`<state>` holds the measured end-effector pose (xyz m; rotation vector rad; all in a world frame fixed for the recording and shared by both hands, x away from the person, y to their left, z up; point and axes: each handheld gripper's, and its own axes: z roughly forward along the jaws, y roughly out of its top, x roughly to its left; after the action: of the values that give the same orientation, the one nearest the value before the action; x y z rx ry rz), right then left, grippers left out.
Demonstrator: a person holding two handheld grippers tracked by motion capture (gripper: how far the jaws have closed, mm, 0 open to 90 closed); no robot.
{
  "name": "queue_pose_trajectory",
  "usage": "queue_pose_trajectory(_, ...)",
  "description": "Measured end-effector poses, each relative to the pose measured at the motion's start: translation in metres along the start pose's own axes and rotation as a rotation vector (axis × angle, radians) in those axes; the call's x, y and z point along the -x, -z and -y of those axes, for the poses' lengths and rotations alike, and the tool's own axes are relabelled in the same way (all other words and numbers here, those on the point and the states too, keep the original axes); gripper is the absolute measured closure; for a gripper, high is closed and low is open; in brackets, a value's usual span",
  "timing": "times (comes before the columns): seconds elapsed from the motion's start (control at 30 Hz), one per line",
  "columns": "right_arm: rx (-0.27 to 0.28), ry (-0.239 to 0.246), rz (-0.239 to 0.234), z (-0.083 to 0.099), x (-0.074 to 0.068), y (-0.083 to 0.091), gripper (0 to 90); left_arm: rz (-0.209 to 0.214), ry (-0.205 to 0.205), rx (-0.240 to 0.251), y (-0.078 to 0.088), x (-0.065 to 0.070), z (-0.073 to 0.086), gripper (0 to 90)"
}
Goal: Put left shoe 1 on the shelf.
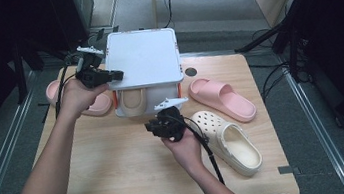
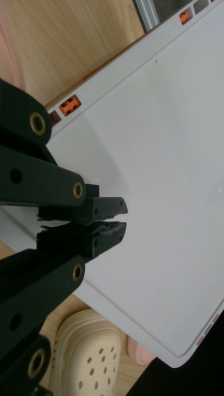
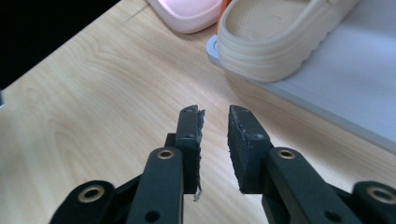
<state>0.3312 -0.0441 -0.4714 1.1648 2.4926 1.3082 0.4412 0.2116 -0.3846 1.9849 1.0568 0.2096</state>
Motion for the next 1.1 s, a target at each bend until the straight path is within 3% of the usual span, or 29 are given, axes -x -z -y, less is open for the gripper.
queue_pose_trajectory(0.1, -0.011, 0.011, -0.006, 0.005, 0.002, 0.013, 69.2, 0.016, 0.014, 0.0, 0.0, 0.002, -0.001, 77.8)
queue_pose_trajectory(0.23, -0.006, 0.041, -0.005, 0.012, 0.004, 0.029, 66.5, -0.001, 0.009, -0.013, 0.001, 0.009, -0.003, 68.9)
queue_pose_trajectory(0.43, 0.015, 0.063, -0.008, 0.021, 0.01, 0.058, 63.6, 0.026, -0.002, -0.023, 0.011, 0.026, -0.006, 52.6)
queue_pose_trajectory(0.53, 0.029, 0.064, 0.017, 0.028, 0.015, 0.078, 63.0, 0.048, -0.003, -0.01, 0.016, 0.035, -0.003, 47.9)
queue_pose_trajectory(0.83, 0.075, 0.011, 0.112, 0.055, 0.041, 0.134, 62.4, 0.054, -0.048, -0.004, 0.018, 0.059, 0.015, 44.6)
queue_pose_trajectory(0.97, 0.095, -0.016, 0.158, 0.065, 0.048, 0.155, 61.6, 0.072, -0.043, 0.001, 0.011, 0.072, 0.028, 44.2)
queue_pose_trajectory(1.1, 0.104, -0.052, 0.18, 0.075, 0.053, 0.171, 60.4, 0.073, -0.091, -0.033, 0.0, 0.085, 0.041, 44.2)
